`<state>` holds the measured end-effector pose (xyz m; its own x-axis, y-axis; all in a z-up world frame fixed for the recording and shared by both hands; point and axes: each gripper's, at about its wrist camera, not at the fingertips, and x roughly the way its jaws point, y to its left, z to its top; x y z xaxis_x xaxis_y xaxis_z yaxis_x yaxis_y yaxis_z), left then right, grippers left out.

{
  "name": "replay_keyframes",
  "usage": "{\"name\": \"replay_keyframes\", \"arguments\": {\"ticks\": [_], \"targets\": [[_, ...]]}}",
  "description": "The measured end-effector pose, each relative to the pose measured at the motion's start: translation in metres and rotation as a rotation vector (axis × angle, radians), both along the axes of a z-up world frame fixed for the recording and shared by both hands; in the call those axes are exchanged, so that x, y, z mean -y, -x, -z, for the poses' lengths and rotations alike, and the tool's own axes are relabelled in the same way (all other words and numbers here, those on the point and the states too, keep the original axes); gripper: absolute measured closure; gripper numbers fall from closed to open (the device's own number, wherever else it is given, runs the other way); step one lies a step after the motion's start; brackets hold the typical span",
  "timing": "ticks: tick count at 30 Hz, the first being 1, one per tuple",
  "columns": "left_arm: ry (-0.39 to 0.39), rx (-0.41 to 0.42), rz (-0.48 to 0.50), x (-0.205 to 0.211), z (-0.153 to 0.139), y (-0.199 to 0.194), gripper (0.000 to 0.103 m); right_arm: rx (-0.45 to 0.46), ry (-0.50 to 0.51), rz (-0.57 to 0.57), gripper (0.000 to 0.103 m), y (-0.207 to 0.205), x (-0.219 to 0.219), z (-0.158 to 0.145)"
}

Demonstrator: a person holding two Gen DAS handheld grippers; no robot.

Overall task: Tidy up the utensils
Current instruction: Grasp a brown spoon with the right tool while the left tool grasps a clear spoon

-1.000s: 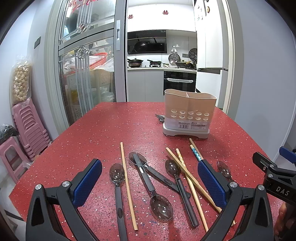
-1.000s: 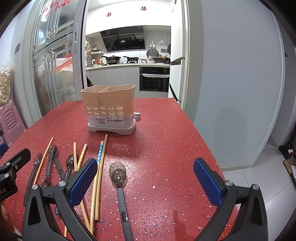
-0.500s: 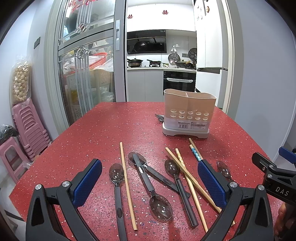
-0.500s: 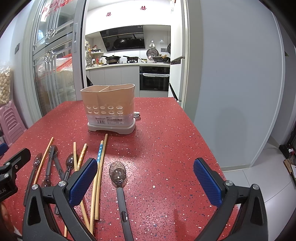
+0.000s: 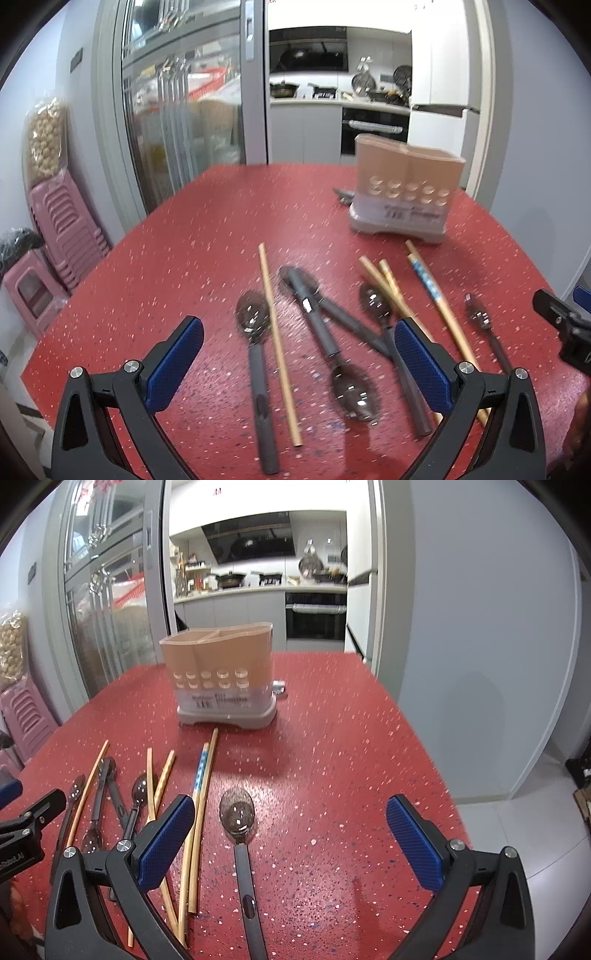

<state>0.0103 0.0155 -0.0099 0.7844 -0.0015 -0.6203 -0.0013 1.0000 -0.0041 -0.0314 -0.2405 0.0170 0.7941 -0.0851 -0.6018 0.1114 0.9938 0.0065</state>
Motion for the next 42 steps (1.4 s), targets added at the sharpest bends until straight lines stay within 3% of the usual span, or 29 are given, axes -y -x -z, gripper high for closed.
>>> {"name": "replay_keyframes", "arguments": {"ticks": [7,15,20,23,28,33,36,38,40,42], "targets": [[0.008,-0.113,-0.094,-0.034,0.022,-0.016,0.000,-0.181,-0.049,-0.049,0.000,-0.027,0.011,0.020],[0.048,-0.229,-0.106,-0.061,0.047,-0.034,0.000,-0.325,-0.050,-0.127,0.001,-0.047,0.008,0.040],[0.092,-0.287,-0.113,-0.070,0.060,-0.044,0.000,-0.398,-0.047,-0.157,0.014,-0.061,0.005,0.050],[0.081,-0.296,-0.105,-0.070,0.061,-0.050,0.000,-0.434,-0.012,-0.176,0.025,-0.070,-0.002,0.057],[0.046,-0.332,-0.085,-0.068,0.059,-0.060,0.000,-0.475,0.027,-0.232,0.035,-0.084,-0.018,0.056],[0.023,-0.366,-0.036,-0.058,0.054,-0.070,0.014,-0.523,0.028,-0.266,0.042,-0.097,-0.024,0.055],[0.010,-0.386,0.017,-0.050,0.051,-0.074,0.029,-0.540,0.038,-0.277,0.053,-0.103,-0.026,0.054],[0.004,-0.395,0.063,-0.044,0.049,-0.075,0.052,-0.546,0.030,-0.289,0.069,-0.105,-0.027,0.053],[-0.011,-0.396,0.091,-0.038,0.048,-0.074,0.066,-0.551,0.024,-0.300,0.070,-0.108,-0.025,0.052],[-0.003,-0.390,0.095,-0.037,0.047,-0.072,0.066,-0.547,0.018,-0.310,0.070,-0.109,-0.025,0.052]]}}
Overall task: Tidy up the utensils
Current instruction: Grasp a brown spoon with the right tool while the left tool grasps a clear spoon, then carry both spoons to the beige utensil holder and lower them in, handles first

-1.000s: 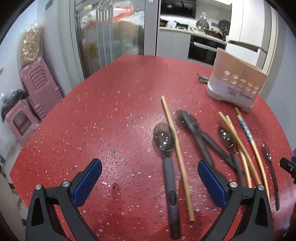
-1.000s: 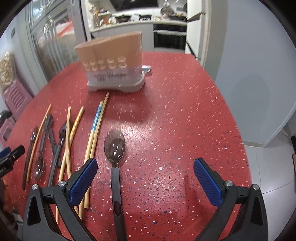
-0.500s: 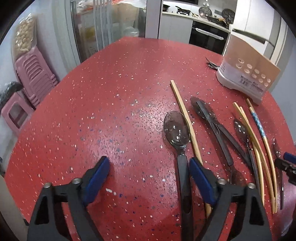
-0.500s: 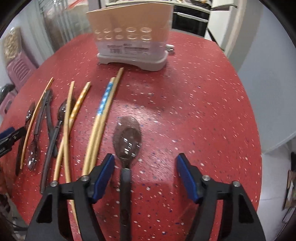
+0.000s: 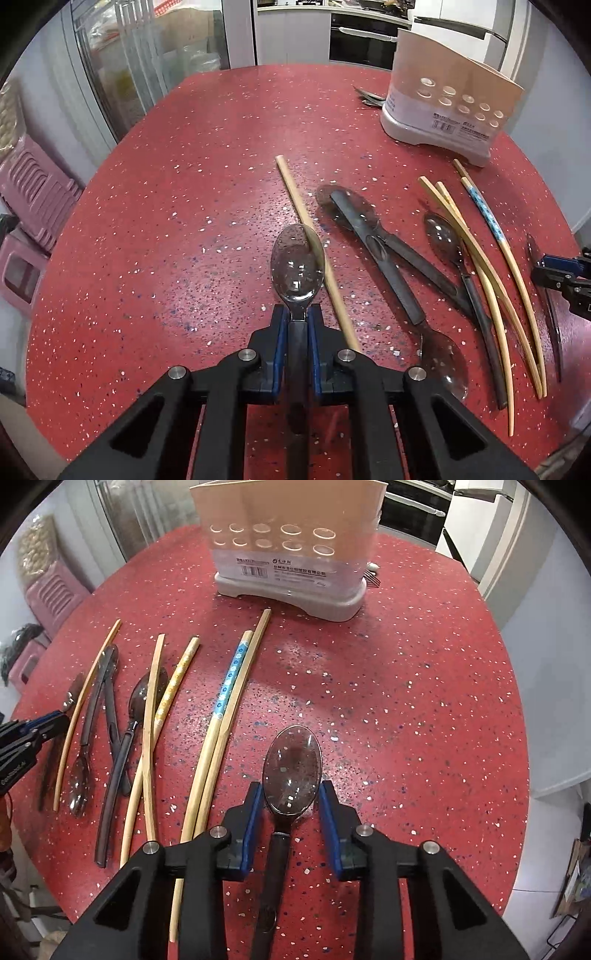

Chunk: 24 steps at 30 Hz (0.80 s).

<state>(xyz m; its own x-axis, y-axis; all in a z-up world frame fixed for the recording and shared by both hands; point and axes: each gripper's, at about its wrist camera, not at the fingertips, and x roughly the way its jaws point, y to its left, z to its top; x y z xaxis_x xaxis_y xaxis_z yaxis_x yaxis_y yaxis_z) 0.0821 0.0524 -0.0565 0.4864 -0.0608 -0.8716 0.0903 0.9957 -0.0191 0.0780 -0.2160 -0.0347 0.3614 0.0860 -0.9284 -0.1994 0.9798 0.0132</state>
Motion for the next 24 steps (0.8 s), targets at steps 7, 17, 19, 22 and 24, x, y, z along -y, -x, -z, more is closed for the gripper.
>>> {"name": "replay_keyframes", "arguments": {"ticks": [7,17,19,22,24], "targets": [[0.083,0.098,-0.023,-0.001,-0.018,0.018,0.066,0.012,-0.122,-0.006,0.070,0.003,0.023,-0.013],[0.193,0.287,-0.046,-0.001,-0.090,0.019,0.066,0.146,-0.267,-0.005,0.070,0.005,0.042,-0.064],[0.219,0.316,-0.037,0.005,-0.105,0.012,0.066,0.183,-0.293,-0.003,0.070,0.002,0.046,-0.082],[0.250,0.368,-0.024,0.014,-0.130,-0.003,0.066,0.234,-0.318,0.001,0.070,-0.005,0.047,-0.106],[0.254,0.391,-0.022,0.020,-0.143,-0.022,0.066,0.271,-0.318,0.002,0.070,-0.012,0.048,-0.121]]}}
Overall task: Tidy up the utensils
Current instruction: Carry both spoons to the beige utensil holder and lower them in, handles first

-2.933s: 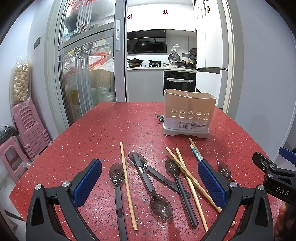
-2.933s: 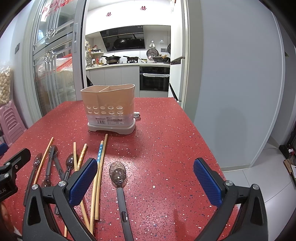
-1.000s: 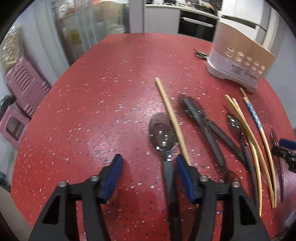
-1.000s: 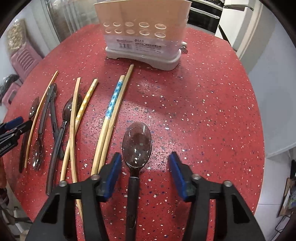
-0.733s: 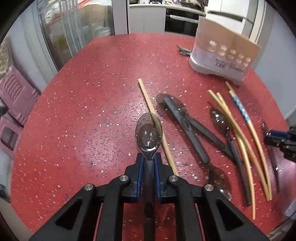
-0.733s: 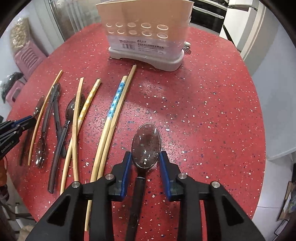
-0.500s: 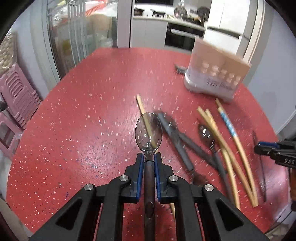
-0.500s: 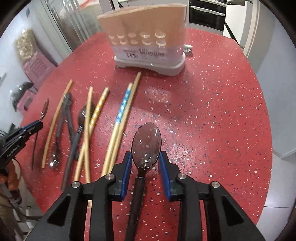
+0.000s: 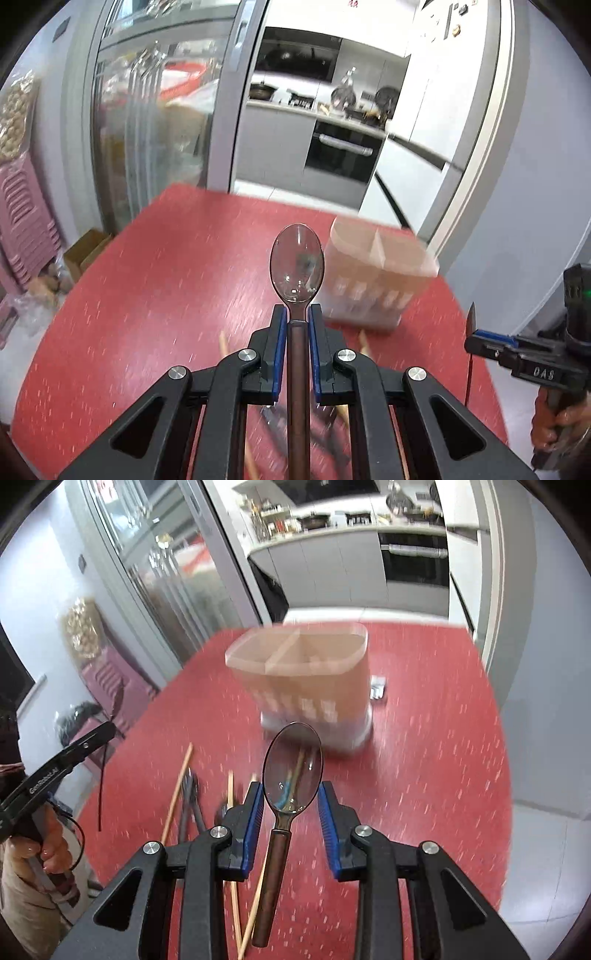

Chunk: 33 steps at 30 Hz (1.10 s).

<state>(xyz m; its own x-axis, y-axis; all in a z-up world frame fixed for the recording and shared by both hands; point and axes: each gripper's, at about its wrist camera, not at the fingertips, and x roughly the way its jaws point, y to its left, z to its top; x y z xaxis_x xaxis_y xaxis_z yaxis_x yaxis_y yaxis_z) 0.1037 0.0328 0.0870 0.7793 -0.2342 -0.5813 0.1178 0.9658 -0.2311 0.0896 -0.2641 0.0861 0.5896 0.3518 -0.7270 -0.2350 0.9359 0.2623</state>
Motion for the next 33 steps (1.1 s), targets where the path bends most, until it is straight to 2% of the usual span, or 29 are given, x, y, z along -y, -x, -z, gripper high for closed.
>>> {"name": "replay_keyframes", "arguments": {"ticks": [6,10,15,19,21,25,28,33], "targets": [[0.072,0.101,0.005,0.023,-0.039,-0.054,0.066,0.104,-0.002,0.044,0.070,-0.036,0.008,-0.042],[0.109,0.147,-0.004,0.036,-0.053,-0.091,0.066,0.151,-0.009,0.083,0.070,-0.073,0.013,-0.061],[0.108,0.193,-0.026,0.053,-0.052,-0.133,0.066,0.227,0.001,0.121,0.070,-0.108,0.013,-0.079],[0.150,0.223,-0.044,0.060,-0.048,-0.161,0.066,0.286,-0.005,0.146,0.070,-0.129,0.012,-0.087],[0.152,0.239,-0.050,0.063,-0.045,-0.169,0.066,0.312,-0.004,0.157,0.070,-0.141,0.011,-0.088],[0.100,0.273,-0.052,0.078,-0.030,-0.183,0.066,0.345,0.000,0.167,0.070,-0.154,0.001,-0.078],[0.063,0.295,-0.043,0.088,-0.017,-0.187,0.066,0.383,0.041,0.158,0.070,-0.162,-0.012,-0.063],[-0.009,0.288,-0.021,0.101,0.005,-0.184,0.066,0.418,0.119,0.120,0.070,-0.161,-0.027,-0.037]]}}
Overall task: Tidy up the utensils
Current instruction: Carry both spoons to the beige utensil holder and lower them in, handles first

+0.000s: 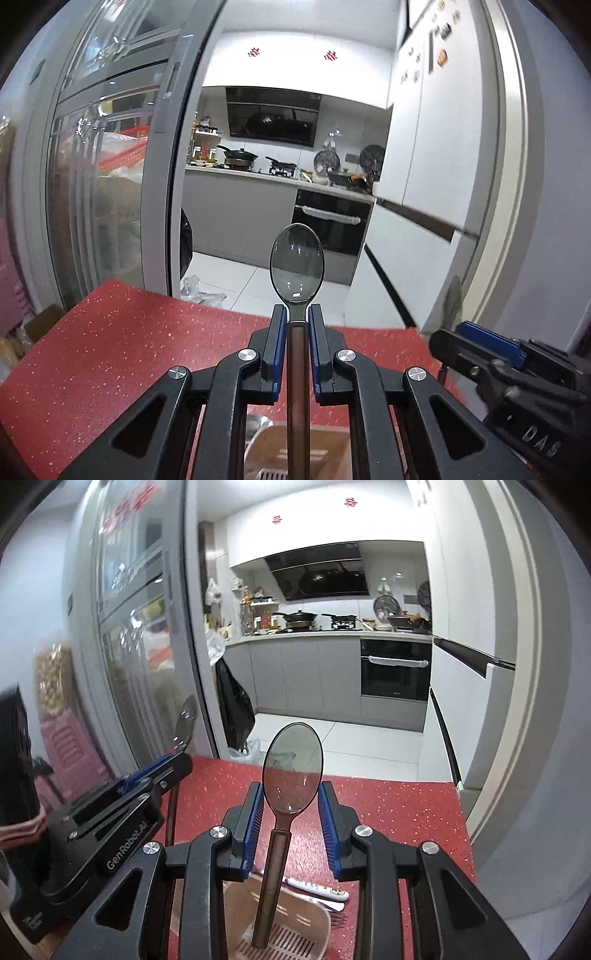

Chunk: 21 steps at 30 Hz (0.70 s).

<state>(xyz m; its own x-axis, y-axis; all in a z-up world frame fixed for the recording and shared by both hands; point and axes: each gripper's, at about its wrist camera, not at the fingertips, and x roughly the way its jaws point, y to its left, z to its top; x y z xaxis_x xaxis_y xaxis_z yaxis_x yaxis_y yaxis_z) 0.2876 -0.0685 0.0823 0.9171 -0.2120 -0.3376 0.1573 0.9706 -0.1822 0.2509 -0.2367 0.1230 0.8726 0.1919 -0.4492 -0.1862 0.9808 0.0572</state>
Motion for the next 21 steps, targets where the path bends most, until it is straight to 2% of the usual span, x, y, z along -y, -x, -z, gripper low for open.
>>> {"name": "replay_keyframes", "arguments": {"ticks": [5,11,14,21], "targets": [[-0.053,-0.034,-0.013,0.001,0.014,0.007,0.066,-0.013,0.075,-0.026,0.070,0.011,-0.008,0.027],[-0.134,-0.111,0.005,0.008,0.026,0.013,0.066,-0.098,0.060,-0.038,0.070,0.011,0.000,0.042],[-0.160,-0.150,0.013,0.010,0.032,0.016,0.066,-0.135,0.046,-0.039,0.070,0.009,0.006,0.044],[-0.171,-0.179,0.016,0.008,0.028,0.021,0.066,-0.173,0.035,-0.047,0.066,0.009,0.009,0.040]]}}
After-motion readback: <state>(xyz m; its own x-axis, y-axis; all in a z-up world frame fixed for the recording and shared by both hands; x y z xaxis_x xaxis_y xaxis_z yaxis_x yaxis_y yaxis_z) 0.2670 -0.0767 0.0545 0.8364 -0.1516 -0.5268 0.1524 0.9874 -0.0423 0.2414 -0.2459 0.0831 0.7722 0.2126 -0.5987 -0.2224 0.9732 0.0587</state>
